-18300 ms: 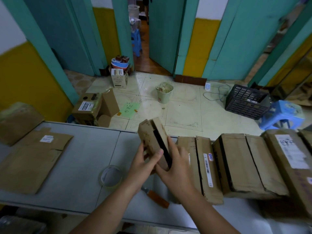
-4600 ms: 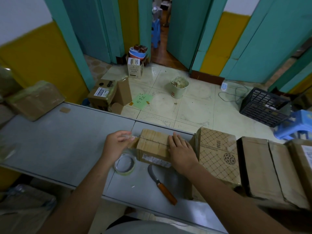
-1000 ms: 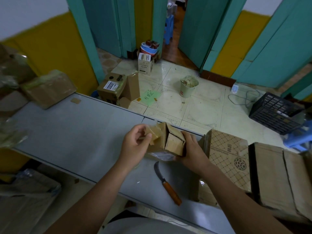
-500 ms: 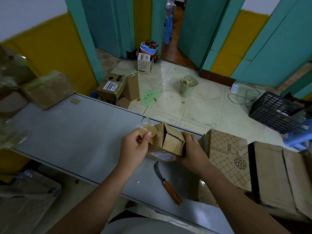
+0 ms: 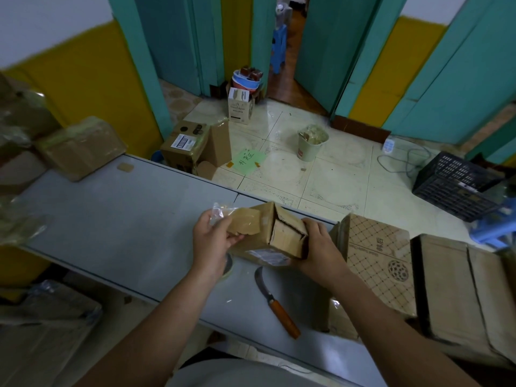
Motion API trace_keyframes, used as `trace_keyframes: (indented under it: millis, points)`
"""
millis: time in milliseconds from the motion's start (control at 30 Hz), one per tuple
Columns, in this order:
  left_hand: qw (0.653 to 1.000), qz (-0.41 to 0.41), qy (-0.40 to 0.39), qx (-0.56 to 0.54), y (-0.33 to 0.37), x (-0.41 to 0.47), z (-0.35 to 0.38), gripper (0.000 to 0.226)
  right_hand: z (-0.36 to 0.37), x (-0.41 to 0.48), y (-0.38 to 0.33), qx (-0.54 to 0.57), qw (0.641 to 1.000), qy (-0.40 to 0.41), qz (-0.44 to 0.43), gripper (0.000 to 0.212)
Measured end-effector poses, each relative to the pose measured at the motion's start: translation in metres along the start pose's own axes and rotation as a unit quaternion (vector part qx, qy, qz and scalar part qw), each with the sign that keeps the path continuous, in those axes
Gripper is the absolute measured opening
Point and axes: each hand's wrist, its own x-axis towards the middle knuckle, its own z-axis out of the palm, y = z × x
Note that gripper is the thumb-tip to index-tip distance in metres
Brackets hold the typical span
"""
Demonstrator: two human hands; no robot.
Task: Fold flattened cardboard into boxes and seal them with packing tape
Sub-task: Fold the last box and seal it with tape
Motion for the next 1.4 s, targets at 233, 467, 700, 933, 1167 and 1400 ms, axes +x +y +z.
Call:
trace_keyframes:
  millis: [233,467,700,933,1167,1400]
  points:
    - [0.996,-0.048,-0.065,0.034,0.01,0.004,-0.005,0.05,0.0,-0.001,-0.001,-0.009,1.0,-0.005,-0.002,0.109]
    - [0.991,-0.044,-0.025,0.124,0.005,0.01,-0.012,0.021,-0.001,0.0,-0.001,0.0,1.0,0.005,-0.011,0.106]
    - [0.978,-0.006,-0.024,0.209,-0.016,0.024,-0.024,0.017,-0.004,0.001,-0.002,0.015,1.0,-0.006,-0.013,0.105]
    - [0.988,-0.048,-0.028,0.145,-0.033,0.025,-0.016,0.011,-0.004,-0.003,-0.005,-0.015,1.0,0.009,-0.001,0.106]
    - [0.993,-0.096,-0.036,0.066,-0.028,0.023,-0.013,0.057,-0.007,-0.007,-0.005,-0.042,0.999,0.018,0.004,0.111]
    - [0.987,-0.144,-0.037,0.066,-0.036,0.025,-0.014,0.037,-0.009,-0.007,-0.008,-0.097,0.995,0.033,0.002,0.112]
